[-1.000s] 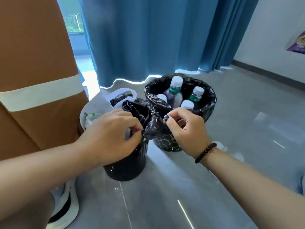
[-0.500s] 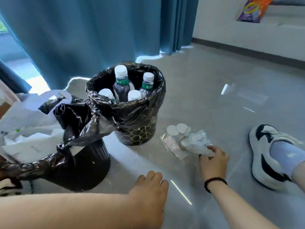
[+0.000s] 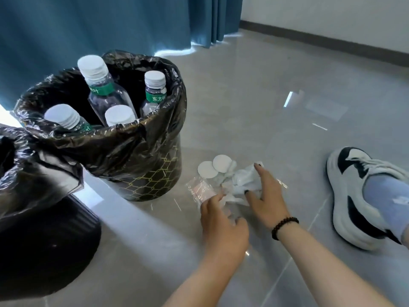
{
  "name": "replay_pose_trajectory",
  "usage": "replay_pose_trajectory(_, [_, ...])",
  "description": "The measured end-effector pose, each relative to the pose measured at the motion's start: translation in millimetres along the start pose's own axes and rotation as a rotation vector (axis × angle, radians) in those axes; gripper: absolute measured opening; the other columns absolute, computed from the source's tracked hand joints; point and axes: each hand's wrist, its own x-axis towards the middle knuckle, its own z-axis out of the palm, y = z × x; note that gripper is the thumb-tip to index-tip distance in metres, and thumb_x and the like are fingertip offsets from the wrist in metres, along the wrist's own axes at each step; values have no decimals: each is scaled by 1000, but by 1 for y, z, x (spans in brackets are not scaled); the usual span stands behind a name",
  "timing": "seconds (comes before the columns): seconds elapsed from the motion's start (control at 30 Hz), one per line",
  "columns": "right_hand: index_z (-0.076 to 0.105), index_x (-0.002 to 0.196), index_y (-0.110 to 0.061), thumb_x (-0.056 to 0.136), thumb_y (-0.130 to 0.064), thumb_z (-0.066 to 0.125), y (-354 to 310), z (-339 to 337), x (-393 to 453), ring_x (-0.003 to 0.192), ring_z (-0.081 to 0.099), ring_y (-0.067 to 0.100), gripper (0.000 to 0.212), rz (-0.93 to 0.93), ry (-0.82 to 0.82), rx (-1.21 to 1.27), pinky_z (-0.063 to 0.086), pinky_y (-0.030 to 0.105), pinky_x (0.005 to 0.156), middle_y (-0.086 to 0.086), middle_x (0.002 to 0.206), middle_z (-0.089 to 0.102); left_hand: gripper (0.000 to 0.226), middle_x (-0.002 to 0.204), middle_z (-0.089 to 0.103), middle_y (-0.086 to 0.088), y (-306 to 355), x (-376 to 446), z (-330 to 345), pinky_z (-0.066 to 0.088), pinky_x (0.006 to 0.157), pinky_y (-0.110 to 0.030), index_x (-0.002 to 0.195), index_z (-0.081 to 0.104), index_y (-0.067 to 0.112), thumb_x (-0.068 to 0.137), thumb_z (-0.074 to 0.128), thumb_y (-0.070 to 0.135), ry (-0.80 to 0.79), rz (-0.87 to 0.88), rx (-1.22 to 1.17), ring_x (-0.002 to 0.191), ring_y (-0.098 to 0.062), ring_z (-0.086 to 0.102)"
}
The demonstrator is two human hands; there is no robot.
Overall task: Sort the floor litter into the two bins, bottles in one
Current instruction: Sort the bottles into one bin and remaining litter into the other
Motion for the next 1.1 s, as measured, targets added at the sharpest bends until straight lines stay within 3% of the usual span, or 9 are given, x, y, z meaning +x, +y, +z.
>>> replay_pose_trajectory(0.27, [57, 125, -8, 89, -10, 58, -8, 16, -4, 131, 42, 15, 36, 83, 152, -9, 24, 10, 98, 1, 142, 43, 66, 135, 40, 6, -1, 8, 4, 40, 104, -28, 148, 25, 18, 89, 56, 13, 68, -72, -31, 124, -11, 44])
replay_pose_trajectory(0.4, [68, 95, -8, 87, -7, 59, -12, 8, -13, 108, 56, 17, 11, 170, 192, -3, 33, 12, 84, 5, 120, 61, 62, 136, 44, 3, 11, 6, 3, 39, 103, -25, 145, 31, 16, 88, 56, 11, 92, -118, -87, 123, -13, 46])
replay_pose_trajectory(0.5, [70, 93, -7, 89, -10, 60, -23, -5, -20, 97, 58, 18, 11, 226, 218, 21, 34, 15, 80, 7, 110, 66, 64, 136, 40, 2, 23, -4, -5, 44, 102, -34, 142, 35, 17, 84, 60, 7, 150, -140, -167, 117, -15, 50])
replay_pose_trajectory(0.6, [71, 94, -9, 89, -13, 60, -45, -26, -27, 90, 57, 17, 13, 270, 325, 105, 36, 20, 78, 6, 106, 69, 75, 136, 28, 6, 41, -24, -24, 51, 91, -35, 142, 32, 23, 79, 68, 5, 224, -136, -291, 97, -4, 53])
replay_pose_trajectory(0.7, [71, 96, -12, 88, -17, 61, -70, -45, -39, 87, 58, 18, 13, 311, 406, 246, 40, 22, 77, 6, 97, 69, 77, 134, 38, 3, 51, -47, -39, 47, 69, -20, 141, 33, 22, 77, 74, 12, 206, -159, -395, 91, 1, 52])
replay_pose_trajectory(0.83, [66, 85, -22, 86, -20, 65, -109, -52, -70, 88, 64, 19, 2, 274, 378, 418, 50, 30, 81, -2, 88, 68, 45, 118, 52, 3, 69, -74, -69, 46, 55, -17, 127, 45, 19, 87, 67, 15, 179, -186, -537, 78, 4, 59])
replay_pose_trajectory(0.9, [66, 78, -21, 84, -18, 67, -124, -47, -92, 83, 66, 19, 7, 270, 308, 510, 55, 36, 80, -4, 85, 69, 30, 118, 55, 1, 75, -87, -91, 55, 68, -19, 122, 47, 18, 94, 56, 20, 161, -186, -622, 98, -7, 60])
replay_pose_trajectory(0.97, [67, 74, -22, 84, -13, 68, -137, -39, -116, 76, 68, 21, 13, 275, 239, 580, 59, 41, 74, -1, 79, 71, 32, 123, 56, -5, 79, -100, -110, 50, 93, -37, 126, 47, 16, 95, 52, 25, 164, -195, -633, 115, -24, 55])
replay_pose_trajectory(1.1, [67, 77, -18, 85, -10, 66, -161, -20, -161, 78, 67, 22, 12, 274, 100, 612, 60, 38, 65, 7, 85, 70, 29, 105, 64, -13, 82, -133, -141, 47, 83, -39, 119, 52, 6, 95, 52, 23, 123, -283, -570, 93, -24, 61])
